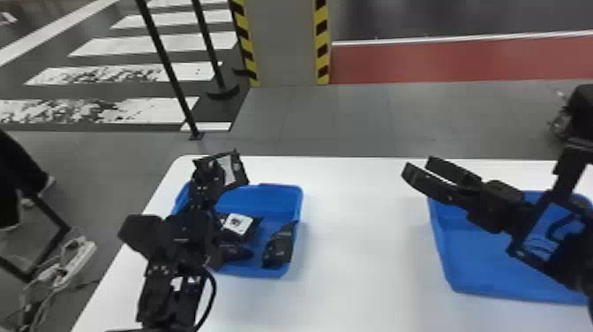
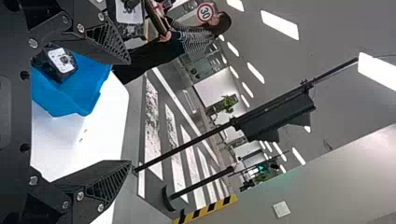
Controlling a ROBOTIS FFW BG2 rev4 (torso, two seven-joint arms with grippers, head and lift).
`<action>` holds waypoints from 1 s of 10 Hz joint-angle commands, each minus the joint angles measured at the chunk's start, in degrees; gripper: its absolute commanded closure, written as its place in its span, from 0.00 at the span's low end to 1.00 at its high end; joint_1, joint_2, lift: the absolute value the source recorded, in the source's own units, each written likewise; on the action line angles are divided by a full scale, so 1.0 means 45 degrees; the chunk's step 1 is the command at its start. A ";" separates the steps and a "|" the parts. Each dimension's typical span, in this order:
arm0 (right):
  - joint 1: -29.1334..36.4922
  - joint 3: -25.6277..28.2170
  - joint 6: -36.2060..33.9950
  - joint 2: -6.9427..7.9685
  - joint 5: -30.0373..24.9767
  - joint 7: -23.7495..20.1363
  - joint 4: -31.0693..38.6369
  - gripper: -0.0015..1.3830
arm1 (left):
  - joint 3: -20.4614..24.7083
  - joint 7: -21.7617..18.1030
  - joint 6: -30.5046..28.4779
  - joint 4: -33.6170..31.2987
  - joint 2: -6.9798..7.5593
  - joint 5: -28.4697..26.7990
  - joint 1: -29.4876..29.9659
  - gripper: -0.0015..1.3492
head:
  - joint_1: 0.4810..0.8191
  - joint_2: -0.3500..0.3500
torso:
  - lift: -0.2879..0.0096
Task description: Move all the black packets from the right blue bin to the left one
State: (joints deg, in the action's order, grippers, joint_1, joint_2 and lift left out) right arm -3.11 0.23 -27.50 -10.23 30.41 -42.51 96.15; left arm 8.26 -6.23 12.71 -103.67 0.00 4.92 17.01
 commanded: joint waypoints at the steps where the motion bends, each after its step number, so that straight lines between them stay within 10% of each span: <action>1: 0.0159 0.0008 -0.0106 -0.0071 -0.0078 -0.0005 -0.0040 0.21 | 0.0490 0.0174 -0.0605 0.1086 -0.0033 -0.1934 -0.0749 0.90 | 0.63 0.78 | 0.60; 5: 0.0534 0.0008 -0.0419 -0.0110 -0.0117 -0.0045 0.0023 0.21 | 0.1037 0.0604 -0.2730 0.1086 -0.0033 -0.5508 -0.1562 0.88 | 0.63 0.84 | 0.60; 8: 0.0691 0.0028 -0.0106 -0.0188 -0.0313 -0.0025 0.0429 0.21 | 0.0997 0.0604 -0.1543 0.1055 -0.0033 -0.3926 -0.1030 0.02 | 0.63 0.86 | 0.60; 10: 0.1691 0.0340 0.1175 -0.0168 -0.1348 0.0854 0.2304 0.21 | 0.0197 0.0604 0.0895 0.0773 -0.0033 -0.1192 -0.0437 0.06 | 0.63 0.85 | 0.60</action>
State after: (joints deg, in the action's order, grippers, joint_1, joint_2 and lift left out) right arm 2.69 1.18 -23.68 -11.03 26.38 -39.05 102.96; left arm 10.50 -3.55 13.03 -99.53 0.00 -4.22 14.14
